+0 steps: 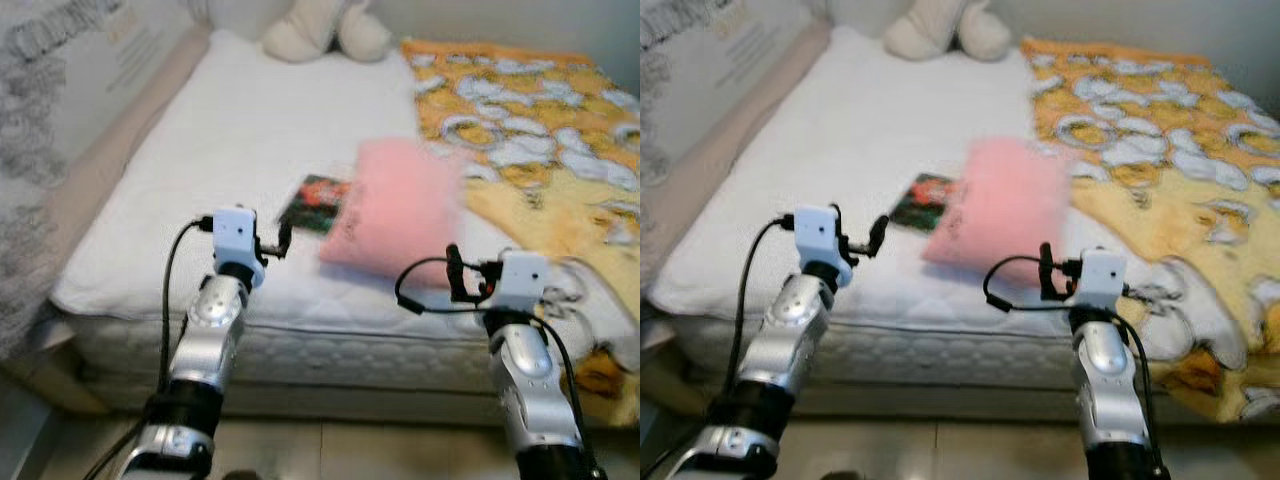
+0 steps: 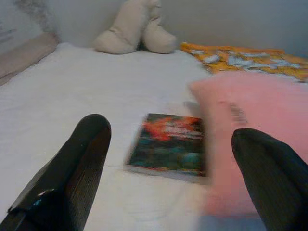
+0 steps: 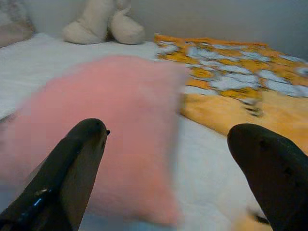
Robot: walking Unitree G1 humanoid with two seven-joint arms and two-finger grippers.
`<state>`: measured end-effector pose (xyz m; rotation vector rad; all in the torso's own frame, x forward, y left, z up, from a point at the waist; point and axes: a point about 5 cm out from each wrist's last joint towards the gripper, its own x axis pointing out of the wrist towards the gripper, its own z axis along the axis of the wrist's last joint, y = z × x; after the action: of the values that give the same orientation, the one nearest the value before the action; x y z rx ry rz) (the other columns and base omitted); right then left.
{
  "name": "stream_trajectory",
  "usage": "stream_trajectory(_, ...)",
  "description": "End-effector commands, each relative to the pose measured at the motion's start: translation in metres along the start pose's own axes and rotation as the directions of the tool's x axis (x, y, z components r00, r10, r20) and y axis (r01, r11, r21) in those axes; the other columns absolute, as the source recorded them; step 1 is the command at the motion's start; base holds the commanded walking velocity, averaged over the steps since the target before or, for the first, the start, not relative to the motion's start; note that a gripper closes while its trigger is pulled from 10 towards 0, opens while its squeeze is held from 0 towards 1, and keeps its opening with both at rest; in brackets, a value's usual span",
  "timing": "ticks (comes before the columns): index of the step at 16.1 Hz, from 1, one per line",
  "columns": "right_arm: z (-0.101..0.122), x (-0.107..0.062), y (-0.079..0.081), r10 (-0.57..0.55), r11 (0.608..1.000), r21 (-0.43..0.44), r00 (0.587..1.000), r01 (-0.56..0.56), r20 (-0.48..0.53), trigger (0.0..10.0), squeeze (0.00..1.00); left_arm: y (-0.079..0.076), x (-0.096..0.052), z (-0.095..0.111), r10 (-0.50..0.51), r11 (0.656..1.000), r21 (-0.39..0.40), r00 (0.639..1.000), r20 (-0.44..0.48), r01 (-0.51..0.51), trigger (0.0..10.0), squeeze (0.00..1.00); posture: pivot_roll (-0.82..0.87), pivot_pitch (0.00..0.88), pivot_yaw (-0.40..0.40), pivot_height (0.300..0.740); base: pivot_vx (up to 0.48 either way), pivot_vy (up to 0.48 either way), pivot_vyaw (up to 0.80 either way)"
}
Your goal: Clean up the room
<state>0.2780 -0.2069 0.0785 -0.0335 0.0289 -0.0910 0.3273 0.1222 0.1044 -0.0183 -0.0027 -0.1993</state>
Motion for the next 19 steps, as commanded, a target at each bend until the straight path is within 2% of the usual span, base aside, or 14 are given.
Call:
stream_trajectory(1,0.0056,0.0018,-0.0061,-0.014,1.000,-0.009,1.000,0.014,0.018,10.0,0.00,-0.0082,0.0030,0.0035,-0.028,1.000,0.011,1.000,0.012,0.028,10.0,0.00,0.04,0.000,-0.039,0.740,0.322,-0.352,0.00)
stream_trajectory(7,0.0054,0.0007,-0.0061,-0.017,1.000,-0.010,1.000,0.017,0.015,10.0,0.00,-0.0096,0.0043,0.0017,-0.020,1.000,0.016,1.000,-0.003,0.020,10.0,0.00,0.03,0.000,-0.036,0.740,0.340,-0.332,0.00)
stream_trajectory(12,0.0054,0.0012,-0.0057,-0.012,1.000,-0.009,1.000,0.013,0.014,10.0,0.00,-0.0079,0.0055,0.0006,-0.009,1.000,-0.010,1.000,-0.014,0.009,10.0,0.00,0.03,0.000,-0.036,0.740,0.441,0.059,0.00)
stream_trajectory(14,0.0055,0.0012,-0.0056,-0.008,1.000,-0.010,1.000,0.008,0.013,10.0,0.00,-0.0051,0.0068,-0.0003,0.016,1.000,0.015,1.000,-0.024,-0.016,10.0,0.00,0.03,0.000,-0.037,0.740,0.317,0.345,0.00)
stream_trajectory(19,0.0043,0.0007,-0.0048,-0.001,1.000,-0.009,1.000,0.001,0.007,10.0,0.00,-0.0034,0.0080,0.0024,0.018,1.000,0.020,1.000,-0.012,-0.018,10.0,0.00,0.03,0.000,-0.036,0.740,0.070,0.066,0.00)
